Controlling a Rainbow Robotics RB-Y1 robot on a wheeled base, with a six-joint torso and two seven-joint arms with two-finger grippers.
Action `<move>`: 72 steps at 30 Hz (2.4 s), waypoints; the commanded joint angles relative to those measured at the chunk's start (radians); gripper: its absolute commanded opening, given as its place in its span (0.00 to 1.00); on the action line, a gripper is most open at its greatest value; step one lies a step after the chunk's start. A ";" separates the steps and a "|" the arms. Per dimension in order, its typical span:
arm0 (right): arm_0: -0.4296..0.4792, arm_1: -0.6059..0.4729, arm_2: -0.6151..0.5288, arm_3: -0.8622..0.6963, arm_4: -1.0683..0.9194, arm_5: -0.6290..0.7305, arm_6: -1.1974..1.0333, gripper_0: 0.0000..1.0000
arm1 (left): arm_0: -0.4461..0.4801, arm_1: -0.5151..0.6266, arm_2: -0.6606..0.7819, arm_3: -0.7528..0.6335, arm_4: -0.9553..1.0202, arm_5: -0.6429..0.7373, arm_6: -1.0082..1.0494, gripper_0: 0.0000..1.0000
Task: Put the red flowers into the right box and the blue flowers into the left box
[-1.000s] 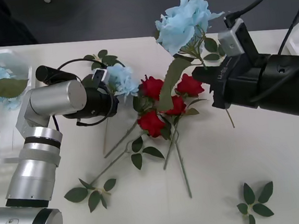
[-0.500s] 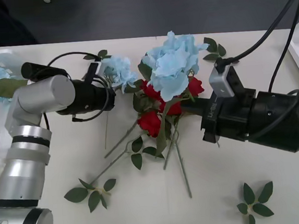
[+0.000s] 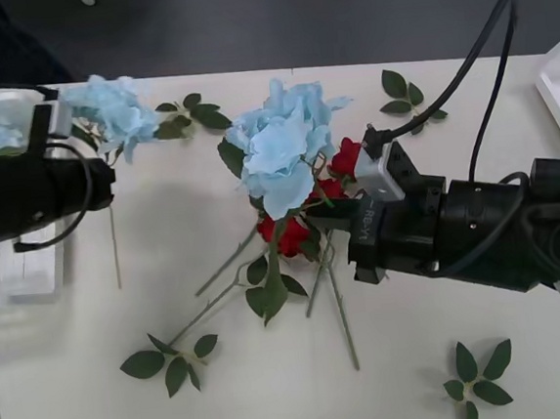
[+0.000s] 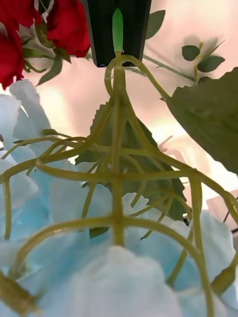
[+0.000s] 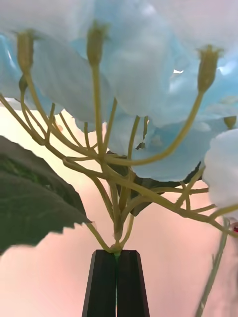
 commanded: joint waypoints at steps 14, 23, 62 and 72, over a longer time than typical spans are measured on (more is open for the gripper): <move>-0.027 0.015 0.010 -0.015 0.009 -0.047 0.066 0.00 | 0.211 0.092 0.283 -0.363 0.006 0.056 0.001 0.00; -0.028 0.012 0.011 -0.015 -0.008 -0.063 0.069 0.00 | 0.211 0.221 0.311 -0.220 0.004 -0.091 0.099 0.00; -0.261 -0.032 0.372 0.075 -0.019 -0.434 0.086 0.00 | 0.153 0.388 0.194 0.292 0.102 -0.525 0.056 1.00; -0.366 0.054 0.453 0.169 -0.030 -0.446 0.075 0.00 | 0.243 0.388 0.183 0.214 0.323 -0.524 0.053 1.00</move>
